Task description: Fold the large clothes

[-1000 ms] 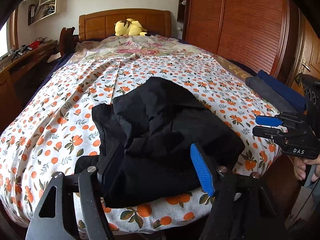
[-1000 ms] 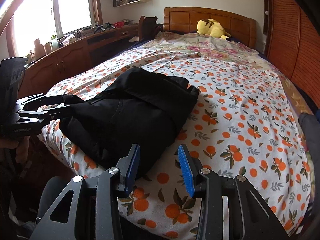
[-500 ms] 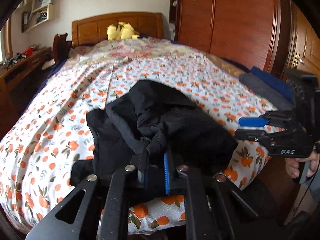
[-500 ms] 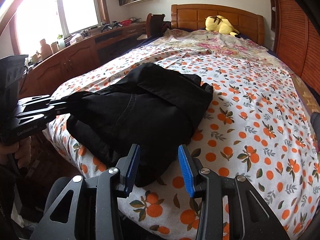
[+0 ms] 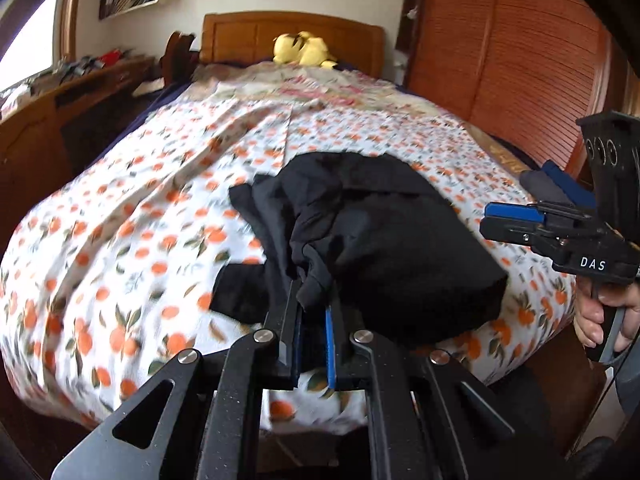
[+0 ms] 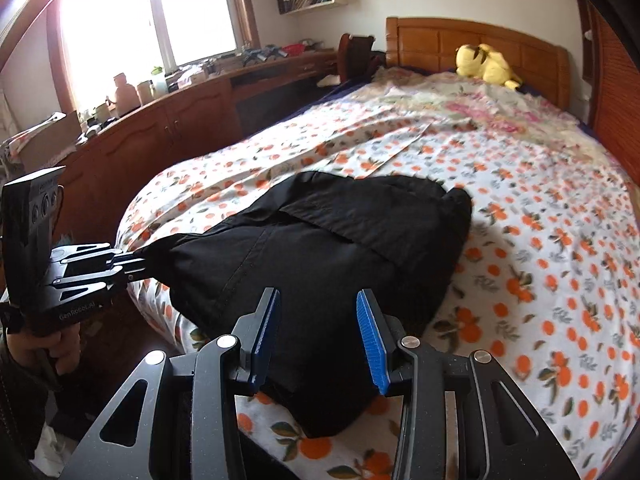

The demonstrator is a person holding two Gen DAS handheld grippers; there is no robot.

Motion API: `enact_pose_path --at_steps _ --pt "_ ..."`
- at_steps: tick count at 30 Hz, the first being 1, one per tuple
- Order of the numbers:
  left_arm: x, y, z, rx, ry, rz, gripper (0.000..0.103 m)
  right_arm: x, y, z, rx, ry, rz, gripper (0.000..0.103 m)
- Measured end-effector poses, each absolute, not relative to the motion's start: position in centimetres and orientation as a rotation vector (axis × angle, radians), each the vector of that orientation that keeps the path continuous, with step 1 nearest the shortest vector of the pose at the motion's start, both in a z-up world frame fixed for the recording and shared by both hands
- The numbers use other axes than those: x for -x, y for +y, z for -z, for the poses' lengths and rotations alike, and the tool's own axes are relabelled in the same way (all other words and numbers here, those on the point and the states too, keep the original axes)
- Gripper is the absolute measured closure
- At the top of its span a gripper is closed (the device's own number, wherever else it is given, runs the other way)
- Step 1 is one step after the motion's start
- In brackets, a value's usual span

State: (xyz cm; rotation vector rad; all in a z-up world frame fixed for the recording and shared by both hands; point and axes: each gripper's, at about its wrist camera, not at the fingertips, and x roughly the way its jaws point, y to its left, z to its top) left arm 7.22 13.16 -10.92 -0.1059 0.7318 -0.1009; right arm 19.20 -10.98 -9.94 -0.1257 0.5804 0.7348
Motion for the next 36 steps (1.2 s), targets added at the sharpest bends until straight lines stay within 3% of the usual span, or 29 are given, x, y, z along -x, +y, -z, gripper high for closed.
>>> enact_pose_path --at_steps 7,13,18,20,24,26,28,36 --pt "-6.4 13.5 12.7 0.102 0.766 0.126 0.093 -21.2 -9.3 16.2 0.131 0.714 -0.749 0.061" --pt "-5.7 13.1 12.2 0.067 0.756 0.116 0.09 -21.2 -9.4 15.5 0.15 0.72 -0.73 0.061" --pt "-4.8 14.1 11.0 0.074 0.714 0.07 0.075 -21.1 -8.3 12.1 0.154 0.66 -0.729 0.061" --pt "-4.4 15.1 10.6 0.103 0.7 0.053 0.06 -21.6 -7.6 11.3 0.173 0.65 -0.745 0.061" --pt "-4.0 16.9 10.4 0.109 0.7 -0.006 0.055 -23.1 -5.2 11.3 0.214 0.675 -0.791 0.061" --pt "-3.8 17.9 10.6 0.127 0.702 -0.015 0.037 -24.7 -3.7 13.0 0.21 0.78 -0.814 0.059" --pt "-3.7 18.7 10.9 0.15 0.704 -0.017 0.027 -25.4 -2.7 14.5 0.226 0.821 -0.812 0.058" --pt "-4.0 20.1 11.8 0.162 0.729 -0.044 0.027 -25.3 -3.3 14.3 0.229 0.778 -0.815 0.058"
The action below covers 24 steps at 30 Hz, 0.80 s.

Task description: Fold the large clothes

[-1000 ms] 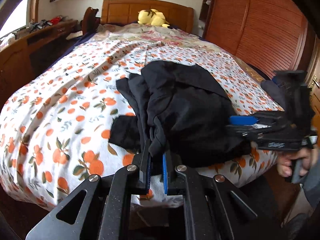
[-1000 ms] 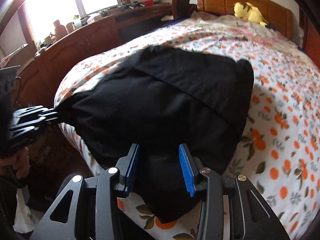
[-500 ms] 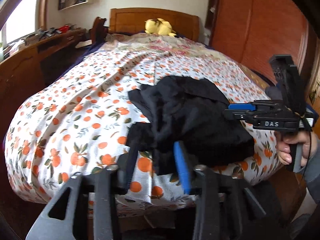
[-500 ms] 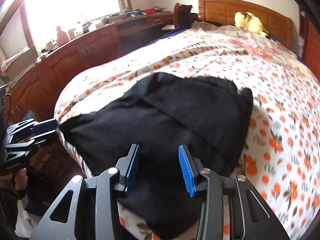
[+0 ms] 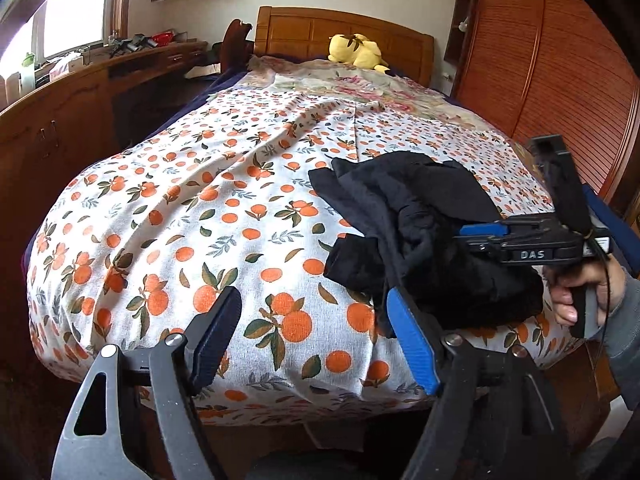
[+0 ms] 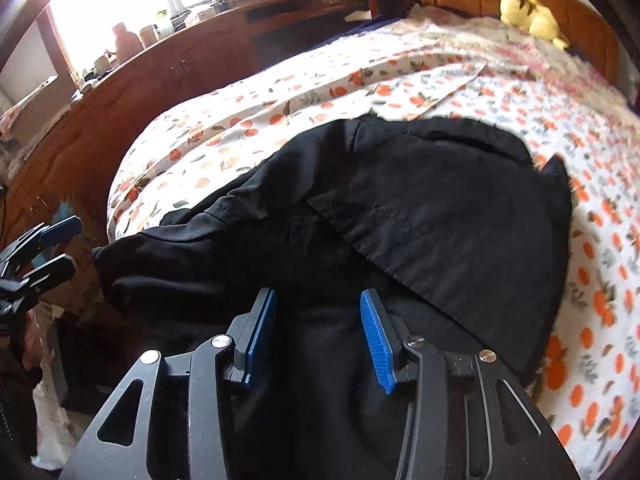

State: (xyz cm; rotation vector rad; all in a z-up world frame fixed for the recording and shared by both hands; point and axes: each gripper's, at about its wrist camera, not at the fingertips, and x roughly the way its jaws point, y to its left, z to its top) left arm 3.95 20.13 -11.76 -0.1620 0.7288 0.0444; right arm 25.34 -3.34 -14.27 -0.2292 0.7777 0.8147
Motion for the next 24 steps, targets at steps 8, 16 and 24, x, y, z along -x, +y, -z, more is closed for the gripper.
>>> enact_pose_path --at_steps 8,16,24 --pt "-4.9 18.9 12.4 0.165 0.734 0.009 0.027 -26.5 -7.1 11.3 0.269 0.66 -0.677 0.057" --pt "-6.0 17.2 13.5 0.168 0.755 0.061 0.027 -34.3 -9.3 13.0 0.191 0.732 -0.554 0.04" --pt "-6.3 16.9 14.2 0.173 0.776 0.061 0.027 -40.1 -8.7 16.2 0.046 0.837 -0.557 0.015"
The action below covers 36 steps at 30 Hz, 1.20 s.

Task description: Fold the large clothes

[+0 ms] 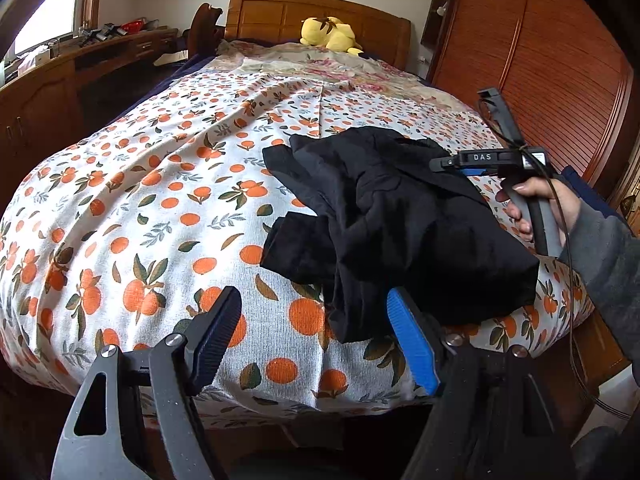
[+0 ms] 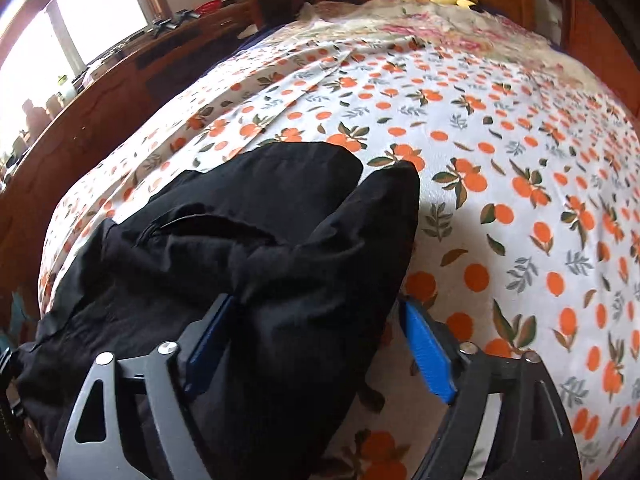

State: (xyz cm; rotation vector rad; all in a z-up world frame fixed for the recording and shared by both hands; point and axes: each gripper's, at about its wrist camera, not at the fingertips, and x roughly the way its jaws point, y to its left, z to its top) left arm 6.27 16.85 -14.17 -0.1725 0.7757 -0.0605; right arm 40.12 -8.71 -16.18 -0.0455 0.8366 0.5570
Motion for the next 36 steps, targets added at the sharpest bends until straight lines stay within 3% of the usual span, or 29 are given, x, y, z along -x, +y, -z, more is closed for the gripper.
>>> enact_pose_path --at_steps 8,26,27,29,32,34,36 --pt "-6.5 16.6 15.1 0.178 0.805 0.062 0.027 -41.8 -9.9 18.6 -0.092 0.885 -0.601 0.011" --pt "-7.3 15.2 16.1 0.189 0.815 0.1 0.028 -41.7 -8.2 16.5 0.042 0.868 -0.548 0.011" --pt "-7.4 15.1 16.2 0.191 0.811 0.101 0.031 -41.8 -8.1 16.5 0.044 0.869 -0.549 0.011" --pt "-7.5 14.8 16.3 0.209 0.811 0.126 0.049 -41.9 -7.9 16.5 0.055 0.868 -0.543 0.012" --pt "-7.7 14.5 16.8 0.233 0.819 0.152 0.062 -41.8 -7.7 16.4 0.059 0.873 -0.553 0.02" --pt "-7.5 14.2 17.1 0.233 0.82 0.153 0.065 -41.6 -7.6 16.2 0.06 0.873 -0.574 0.031" --pt "-7.4 14.5 17.4 0.255 0.823 0.172 0.078 -41.3 -7.7 16.0 0.067 0.869 -0.591 0.047"
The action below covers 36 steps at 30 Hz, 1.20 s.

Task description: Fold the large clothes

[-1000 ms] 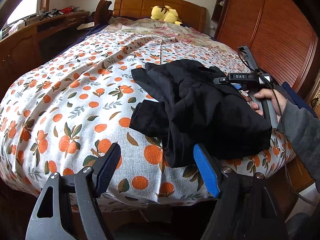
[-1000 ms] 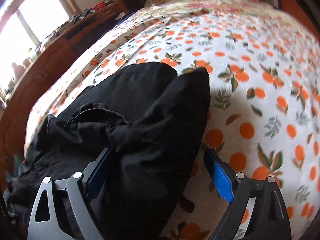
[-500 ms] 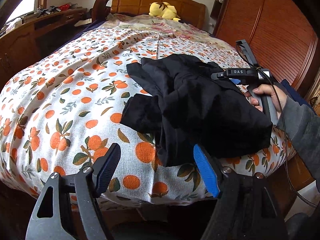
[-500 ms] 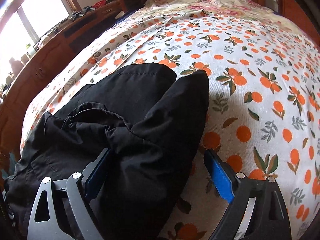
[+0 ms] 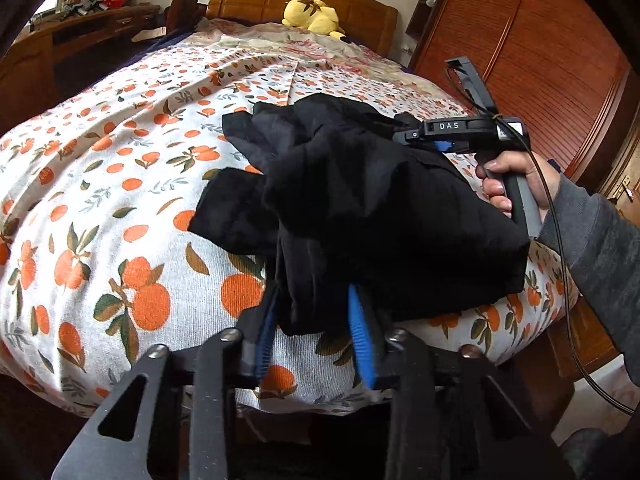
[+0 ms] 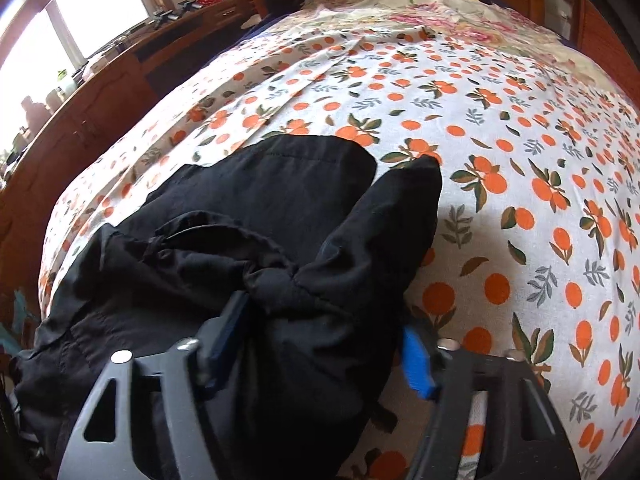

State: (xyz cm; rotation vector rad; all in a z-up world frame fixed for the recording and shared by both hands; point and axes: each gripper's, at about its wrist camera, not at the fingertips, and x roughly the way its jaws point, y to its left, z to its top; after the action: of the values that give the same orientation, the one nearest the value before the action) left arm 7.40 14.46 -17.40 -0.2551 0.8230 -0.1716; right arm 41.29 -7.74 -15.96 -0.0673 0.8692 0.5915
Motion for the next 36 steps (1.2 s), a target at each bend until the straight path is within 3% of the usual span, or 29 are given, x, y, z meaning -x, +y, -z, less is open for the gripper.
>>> enact_pose_path --at_steps 1,3,9,19,36 --pt "-7.3 14.7 17.5 0.279 0.823 0.183 0.086 -41.1 -7.8 15.9 0.076 0.863 -0.601 0.053" --pt "-7.1 15.0 17.4 0.299 0.811 0.196 0.09 -40.6 -7.8 15.6 0.119 0.846 -0.601 0.067" --pt "-6.6 15.6 15.6 0.307 0.739 0.18 0.096 -39.2 -8.3 15.1 0.161 0.818 -0.586 0.078" --pt "-5.6 24.0 13.5 0.369 0.623 0.031 0.098 -35.7 -4.8 13.1 0.19 0.718 -0.714 0.085" --pt "-1.7 42.0 8.2 0.231 0.587 -0.426 0.099 -35.5 22.3 9.1 0.372 0.558 -1.011 0.087"
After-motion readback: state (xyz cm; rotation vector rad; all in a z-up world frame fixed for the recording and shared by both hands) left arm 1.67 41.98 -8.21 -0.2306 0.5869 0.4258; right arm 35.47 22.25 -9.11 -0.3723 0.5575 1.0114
